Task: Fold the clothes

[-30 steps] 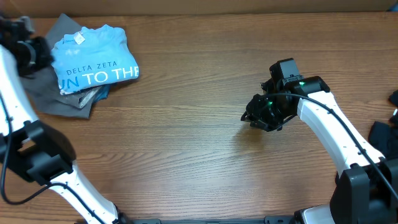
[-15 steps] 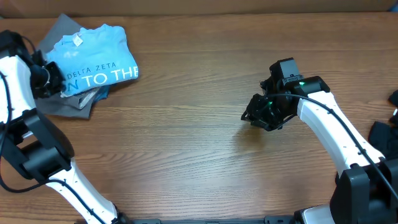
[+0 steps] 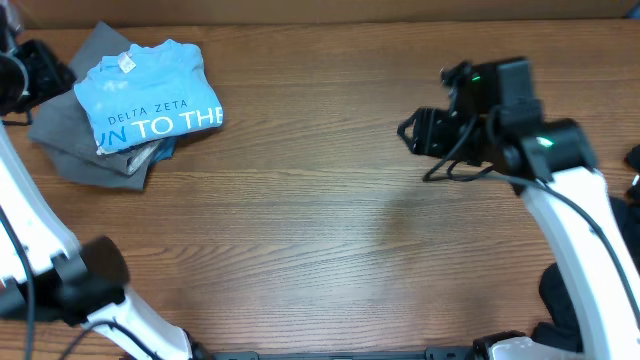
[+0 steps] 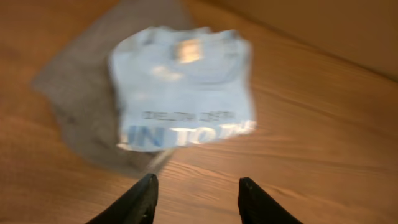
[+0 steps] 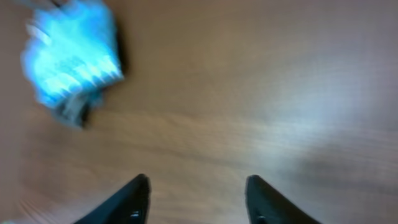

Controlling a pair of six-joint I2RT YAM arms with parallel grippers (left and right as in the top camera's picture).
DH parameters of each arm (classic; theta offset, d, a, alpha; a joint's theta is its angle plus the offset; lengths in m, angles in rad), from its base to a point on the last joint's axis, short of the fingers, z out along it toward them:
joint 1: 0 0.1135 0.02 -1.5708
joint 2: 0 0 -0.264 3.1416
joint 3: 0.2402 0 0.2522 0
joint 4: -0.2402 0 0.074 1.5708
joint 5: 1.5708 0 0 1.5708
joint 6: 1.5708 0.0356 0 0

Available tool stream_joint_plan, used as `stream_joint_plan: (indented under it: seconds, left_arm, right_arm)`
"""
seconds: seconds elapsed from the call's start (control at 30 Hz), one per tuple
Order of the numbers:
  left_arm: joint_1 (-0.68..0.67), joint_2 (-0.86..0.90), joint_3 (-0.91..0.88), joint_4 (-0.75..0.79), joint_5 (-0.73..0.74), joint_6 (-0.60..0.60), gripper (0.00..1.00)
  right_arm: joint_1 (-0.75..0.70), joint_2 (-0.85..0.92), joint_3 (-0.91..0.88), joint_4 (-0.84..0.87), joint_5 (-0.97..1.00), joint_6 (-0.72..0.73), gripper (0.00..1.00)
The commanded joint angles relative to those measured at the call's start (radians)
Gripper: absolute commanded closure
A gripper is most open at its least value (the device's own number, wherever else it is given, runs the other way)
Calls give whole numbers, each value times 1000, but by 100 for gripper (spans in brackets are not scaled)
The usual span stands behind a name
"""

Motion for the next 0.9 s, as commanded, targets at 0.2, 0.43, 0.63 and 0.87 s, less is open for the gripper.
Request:
stream_joint_plan:
  seconds: [0.2, 0.43, 0.63, 0.87]
  left_arm:
    - [-376, -358, -20, -148, -230, 52, 53]
    - [-597, -581, -242, -148, -351, -68, 50]
    - [-667, -870, -620, -148, -411, -177, 0]
    - [-667, -962, -771, -139, -407, -177, 0]
  right_arm:
    - [-1, -225, 114, -10, 9, -20, 0]
    - [-1, -286, 114, -47, 9, -20, 0]
    - [-1, -283, 114, -117, 8, -19, 0]
    - [-1, -283, 114, -132, 8, -19, 0]
